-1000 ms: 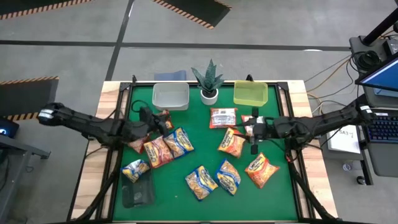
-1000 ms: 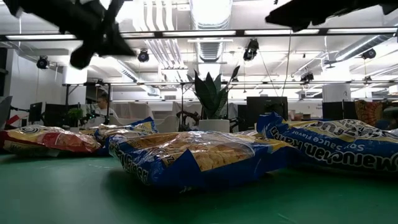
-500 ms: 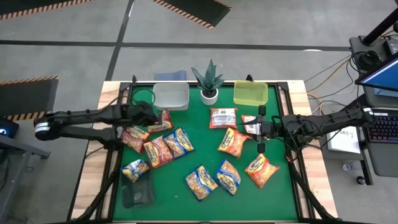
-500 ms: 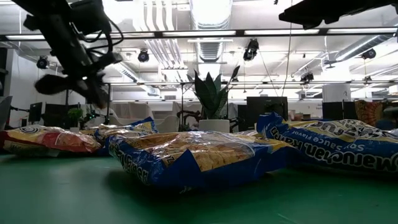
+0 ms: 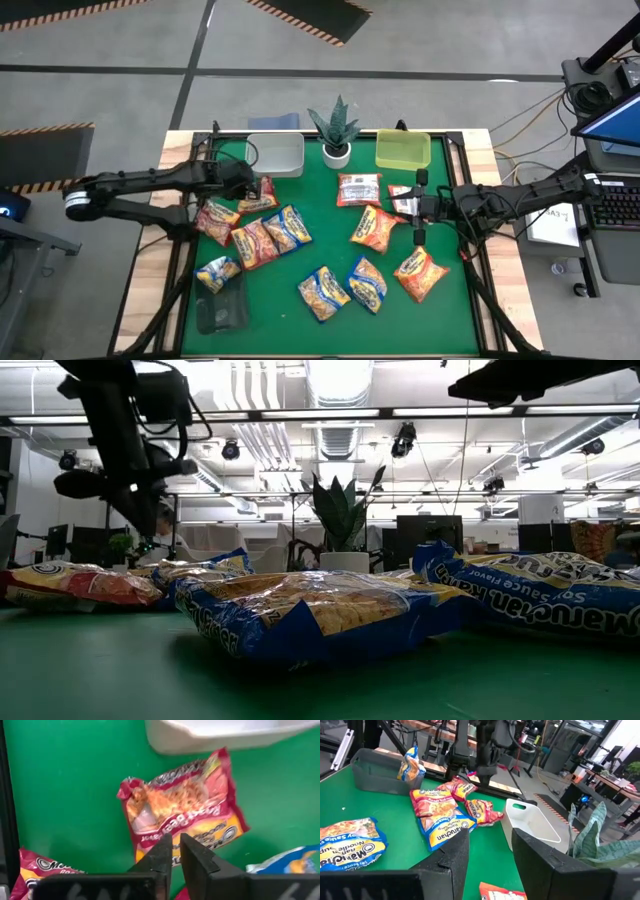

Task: Sort Maruchan noodles
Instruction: Put the top left red noodle pack into the white bin

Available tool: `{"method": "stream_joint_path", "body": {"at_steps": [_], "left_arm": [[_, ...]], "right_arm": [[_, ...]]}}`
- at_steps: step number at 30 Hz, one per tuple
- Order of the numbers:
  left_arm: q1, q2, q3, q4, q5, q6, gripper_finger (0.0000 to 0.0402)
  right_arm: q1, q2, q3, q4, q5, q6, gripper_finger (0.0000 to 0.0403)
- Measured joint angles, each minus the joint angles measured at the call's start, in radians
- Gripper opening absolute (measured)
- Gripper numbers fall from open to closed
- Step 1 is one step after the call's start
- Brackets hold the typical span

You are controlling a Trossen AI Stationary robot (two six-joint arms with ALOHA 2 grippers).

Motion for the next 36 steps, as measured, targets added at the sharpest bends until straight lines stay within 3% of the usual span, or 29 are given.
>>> {"method": "stream_joint_path", "body": {"at_steps": [10,13,36], "left_arm": [[0.021,0.101,-0.01,0.011,0.033,0.003,0.0169],[0.039,0.123,-0.017,0.038,0.025,0.015,0.0195],[0.074,0.251,-0.072,0.143,0.033,0.075,0.0178]], "right_arm": [[0.0,0.0,0.0,-0.013,0.0,0.005,0.0146],[0.0,0.0,-0.002,-0.021,0.0,0.006,0.0145],[0.0,0.0,-0.013,-0.046,-0.002,0.074,0.0144]]}}
